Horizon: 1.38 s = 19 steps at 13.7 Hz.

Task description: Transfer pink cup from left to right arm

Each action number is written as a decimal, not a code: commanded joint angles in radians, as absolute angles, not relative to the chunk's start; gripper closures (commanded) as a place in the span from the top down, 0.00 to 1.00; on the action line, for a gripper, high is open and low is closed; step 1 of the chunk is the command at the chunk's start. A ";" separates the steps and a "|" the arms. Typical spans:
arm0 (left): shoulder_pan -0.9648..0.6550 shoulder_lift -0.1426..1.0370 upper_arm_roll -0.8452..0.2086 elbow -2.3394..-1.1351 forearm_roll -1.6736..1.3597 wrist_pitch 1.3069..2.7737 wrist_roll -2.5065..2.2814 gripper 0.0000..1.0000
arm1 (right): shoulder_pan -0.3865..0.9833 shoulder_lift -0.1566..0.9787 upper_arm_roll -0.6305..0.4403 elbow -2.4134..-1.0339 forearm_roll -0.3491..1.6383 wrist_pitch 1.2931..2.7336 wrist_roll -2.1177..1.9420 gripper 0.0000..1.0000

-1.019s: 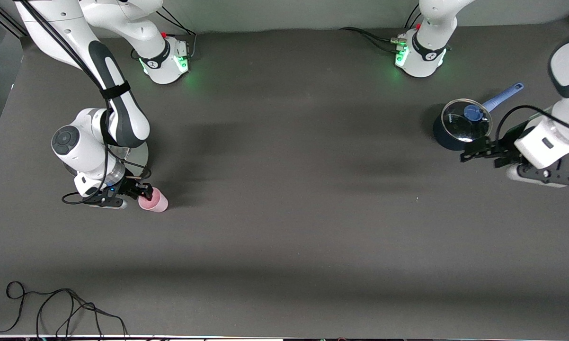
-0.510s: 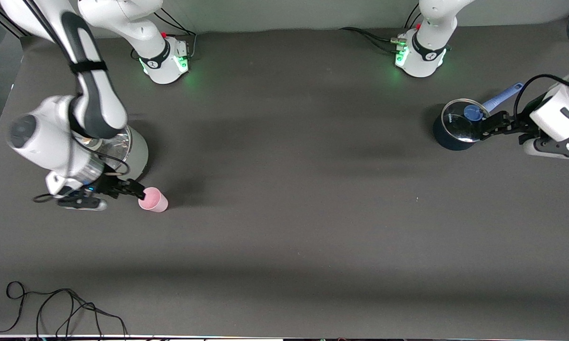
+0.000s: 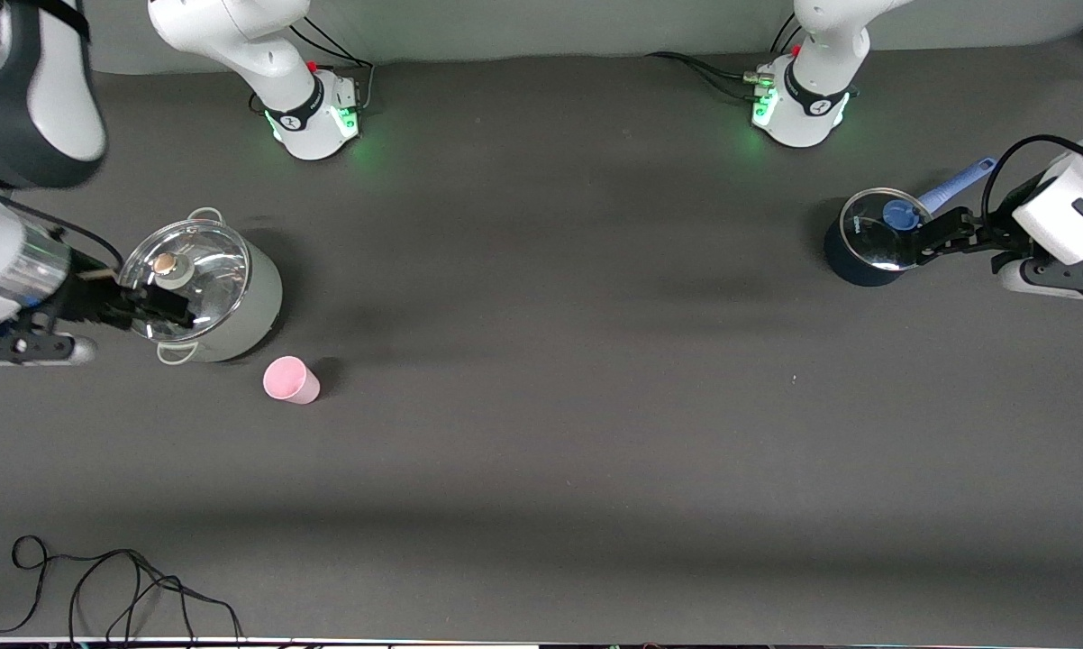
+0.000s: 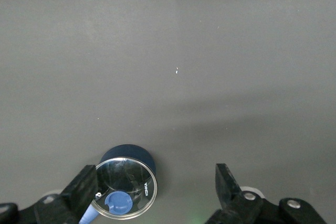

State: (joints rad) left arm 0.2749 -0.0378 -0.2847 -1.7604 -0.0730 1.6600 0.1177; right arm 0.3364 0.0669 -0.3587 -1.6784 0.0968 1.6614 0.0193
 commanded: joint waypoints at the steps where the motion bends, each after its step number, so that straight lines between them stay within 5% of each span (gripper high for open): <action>1: 0.045 0.014 -0.093 -1.692 -0.046 1.638 0.037 1.00 | 0.348 0.038 -0.365 -1.574 0.068 1.470 0.118 1.00; 4: -0.067 0.058 -0.002 -1.628 -0.044 1.618 -0.015 1.00 | 0.348 0.028 -0.359 -1.494 0.006 1.352 0.115 1.00; 19: -0.064 0.049 0.021 -1.626 0.006 1.592 0.024 1.00 | 0.351 0.038 -0.356 -1.503 0.005 1.382 0.112 1.00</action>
State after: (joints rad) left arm -0.0555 0.0548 -0.0002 -1.6498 -0.0417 1.6225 0.0077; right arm 0.3401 0.0410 -0.3563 -1.5111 0.0278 1.3769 0.0942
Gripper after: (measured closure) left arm 0.000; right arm 0.000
